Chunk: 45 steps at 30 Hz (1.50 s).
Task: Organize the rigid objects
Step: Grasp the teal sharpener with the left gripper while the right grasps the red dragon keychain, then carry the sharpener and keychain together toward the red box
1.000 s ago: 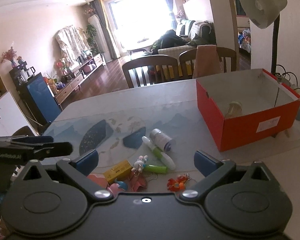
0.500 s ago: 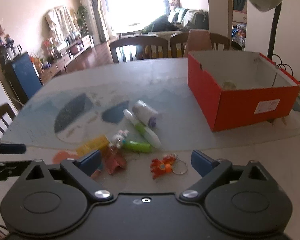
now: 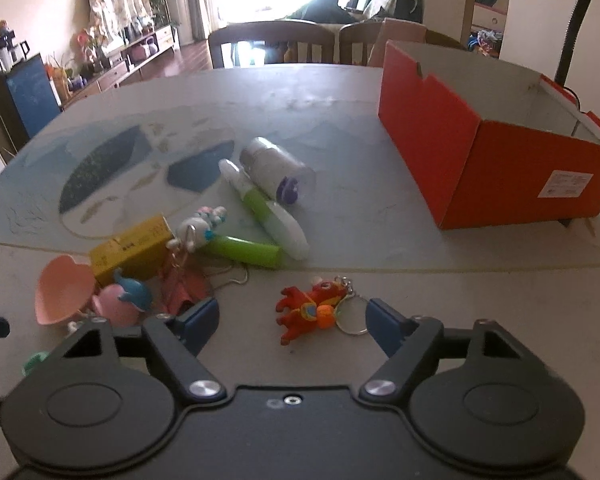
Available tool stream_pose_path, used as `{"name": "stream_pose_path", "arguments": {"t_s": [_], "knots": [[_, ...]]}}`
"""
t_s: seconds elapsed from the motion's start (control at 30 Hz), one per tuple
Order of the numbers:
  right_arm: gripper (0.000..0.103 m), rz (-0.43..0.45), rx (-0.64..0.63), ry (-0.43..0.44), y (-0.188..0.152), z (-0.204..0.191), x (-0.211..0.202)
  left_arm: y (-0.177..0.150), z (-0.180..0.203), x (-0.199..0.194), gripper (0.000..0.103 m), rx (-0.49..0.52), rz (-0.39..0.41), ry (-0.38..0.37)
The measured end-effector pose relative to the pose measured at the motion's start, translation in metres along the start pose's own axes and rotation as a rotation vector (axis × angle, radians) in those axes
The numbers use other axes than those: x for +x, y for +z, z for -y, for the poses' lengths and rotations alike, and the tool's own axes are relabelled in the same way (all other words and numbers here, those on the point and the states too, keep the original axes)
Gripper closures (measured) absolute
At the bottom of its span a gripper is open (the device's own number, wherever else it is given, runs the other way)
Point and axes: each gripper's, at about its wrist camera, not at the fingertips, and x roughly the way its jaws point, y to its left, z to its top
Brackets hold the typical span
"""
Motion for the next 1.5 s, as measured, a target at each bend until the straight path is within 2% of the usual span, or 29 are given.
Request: {"name": "stream_pose_path", "arguments": {"t_s": [0.23,0.47,0.63,0.77,0.9,1.1,1.23,1.5], "knots": [[0.027,-0.027,-0.004,-0.009,0.001,0.001,0.012,-0.008,-0.004,0.012,0.001,-0.028,-0.019,0.028],[0.039,-0.051,-0.012,-0.011,0.0,0.002,0.02,-0.011,0.0,0.015,0.002,-0.019,-0.009,0.04],[0.046,-0.052,-0.034,-0.016,0.0,-0.001,0.021,-0.009,0.002,0.014,0.017,-0.014,0.006,0.054],[0.054,-0.05,-0.037,-0.021,0.001,0.0,0.022,-0.006,0.002,0.013,0.038,-0.021,0.01,0.053],[0.061,-0.051,-0.036,-0.025,0.001,0.002,0.021,-0.004,0.001,0.013,0.05,-0.036,0.007,0.039],[0.065,-0.047,-0.039,-0.033,0.0,0.003,0.019,-0.002,0.003,0.014,0.069,-0.02,-0.005,0.053],[0.066,-0.049,-0.041,-0.036,-0.001,0.003,0.016,-0.001,0.003,0.013,0.073,-0.019,-0.002,0.053],[0.066,-0.042,-0.01,-0.024,-0.001,0.007,-0.004,0.002,0.0,0.012,0.073,-0.038,-0.011,0.044]]}}
